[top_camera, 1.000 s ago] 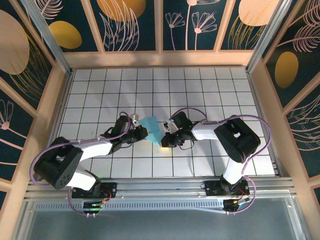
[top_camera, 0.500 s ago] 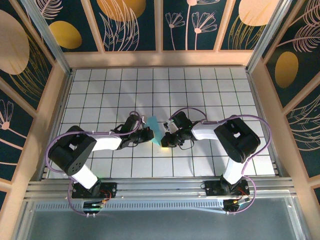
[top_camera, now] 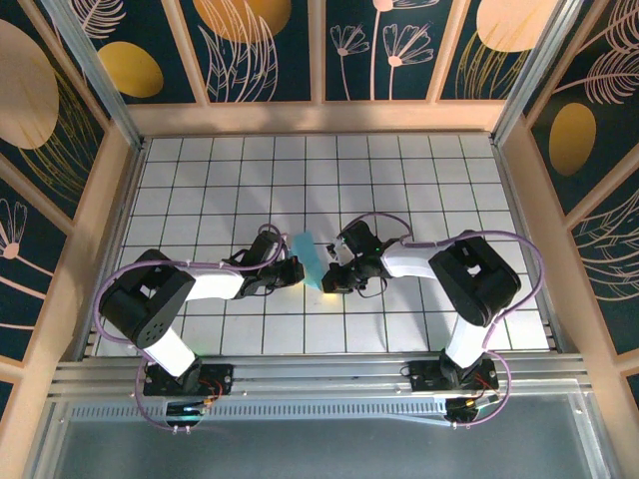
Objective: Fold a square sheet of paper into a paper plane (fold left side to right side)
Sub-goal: Third fold the triangle at the center of the table.
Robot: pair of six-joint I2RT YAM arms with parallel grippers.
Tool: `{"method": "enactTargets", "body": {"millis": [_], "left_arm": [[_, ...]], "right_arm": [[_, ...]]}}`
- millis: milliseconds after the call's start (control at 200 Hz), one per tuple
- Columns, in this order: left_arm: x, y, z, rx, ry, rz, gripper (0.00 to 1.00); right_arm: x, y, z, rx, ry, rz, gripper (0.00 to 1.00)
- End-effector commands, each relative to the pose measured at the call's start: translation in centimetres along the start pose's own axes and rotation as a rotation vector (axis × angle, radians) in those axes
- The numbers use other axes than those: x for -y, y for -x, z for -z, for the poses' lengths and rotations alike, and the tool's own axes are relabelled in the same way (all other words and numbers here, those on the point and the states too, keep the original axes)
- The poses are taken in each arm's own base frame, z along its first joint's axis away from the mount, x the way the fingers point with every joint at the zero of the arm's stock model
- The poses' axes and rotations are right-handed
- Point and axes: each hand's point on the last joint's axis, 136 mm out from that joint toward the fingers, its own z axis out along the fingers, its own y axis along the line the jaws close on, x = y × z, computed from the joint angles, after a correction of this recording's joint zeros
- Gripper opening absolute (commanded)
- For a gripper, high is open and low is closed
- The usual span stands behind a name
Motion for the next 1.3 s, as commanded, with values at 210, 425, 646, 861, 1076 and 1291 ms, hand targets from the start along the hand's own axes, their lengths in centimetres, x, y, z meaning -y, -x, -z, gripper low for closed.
{"method": "enactTargets", "body": {"millis": [210,425,646,861,1076,1291], "left_arm": [[-2.3,-1.0,-0.3,-0.026,0.09,-0.006,0.04],[-2.2,-0.9,-0.2,-0.026,0.088,-0.01,0.04],[-2.4,-0.9,-0.2,-0.023,0.097,-0.013,0.04],[-2.6,-0.8,-0.1,-0.022,0.109,-0.017,0.03],[-2.6,-0.9,-0.1,-0.022,0.113,-0.018,0.03],[-2.7,-0.9,-0.1,-0.023,0.118,-0.02,0.03]], "right_arm": [[-2.8,1.7,-0.5,0.036,0.01,0.024,0.0],[-2.6,2.5,-1.7,0.041,-0.008,0.024,0.0],[-2.1,2.8,-2.1,0.046,-0.03,0.023,0.0],[-2.9,3.1,-1.7,0.058,0.006,0.026,0.0],[-3.2,3.5,-1.3,0.068,0.007,0.036,0.0],[-1.8,3.2,-2.1,0.055,-0.031,0.015,0.0]]}}
